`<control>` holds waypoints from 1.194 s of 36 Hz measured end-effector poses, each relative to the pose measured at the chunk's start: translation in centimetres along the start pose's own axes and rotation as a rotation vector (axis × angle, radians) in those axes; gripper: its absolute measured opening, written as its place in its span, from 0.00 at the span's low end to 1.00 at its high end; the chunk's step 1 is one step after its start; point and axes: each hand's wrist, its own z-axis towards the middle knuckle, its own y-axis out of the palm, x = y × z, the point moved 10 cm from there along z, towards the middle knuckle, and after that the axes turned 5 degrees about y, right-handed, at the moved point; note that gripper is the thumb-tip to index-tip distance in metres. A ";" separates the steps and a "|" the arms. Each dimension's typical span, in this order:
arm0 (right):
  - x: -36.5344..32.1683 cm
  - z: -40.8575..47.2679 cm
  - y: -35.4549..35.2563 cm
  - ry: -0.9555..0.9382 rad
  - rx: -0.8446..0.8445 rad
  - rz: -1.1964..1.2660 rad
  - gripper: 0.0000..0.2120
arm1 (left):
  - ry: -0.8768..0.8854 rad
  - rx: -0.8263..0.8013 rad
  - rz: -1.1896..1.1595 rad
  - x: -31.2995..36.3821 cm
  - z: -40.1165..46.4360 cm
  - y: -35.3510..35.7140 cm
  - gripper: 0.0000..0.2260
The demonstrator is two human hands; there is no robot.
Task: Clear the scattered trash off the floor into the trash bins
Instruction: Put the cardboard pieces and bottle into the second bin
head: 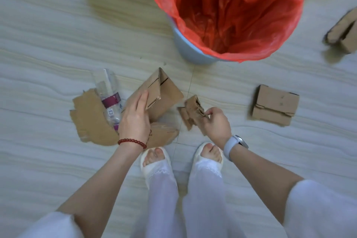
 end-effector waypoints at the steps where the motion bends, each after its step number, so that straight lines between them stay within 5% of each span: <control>1: -0.5 -1.6 -1.7 -0.027 0.035 0.017 0.04 | 0.019 0.028 -0.015 0.9 -0.8 -1.8 0.26; 17: -11.8 -17.1 -29.1 -0.271 0.447 0.604 0.03 | -0.117 0.373 -0.185 16.8 -3.6 -24.8 0.19; 21: -14.9 -15.7 -31.7 -0.259 0.452 0.587 0.03 | -0.151 0.313 -0.250 19.6 -0.8 -25.0 0.13; 29: -15.2 -9.9 -29.1 -0.022 0.124 0.564 0.20 | -0.097 0.180 -0.166 24.9 7.8 -22.7 0.16; 35: -7.6 -10.9 -29.9 0.133 0.173 0.601 0.16 | 0.001 -0.123 0.042 27.3 9.0 -17.2 0.20; 43: 4.8 -11.0 -29.1 0.333 0.114 0.556 0.13 | 0.184 -0.364 0.044 29.8 2.4 -8.0 0.18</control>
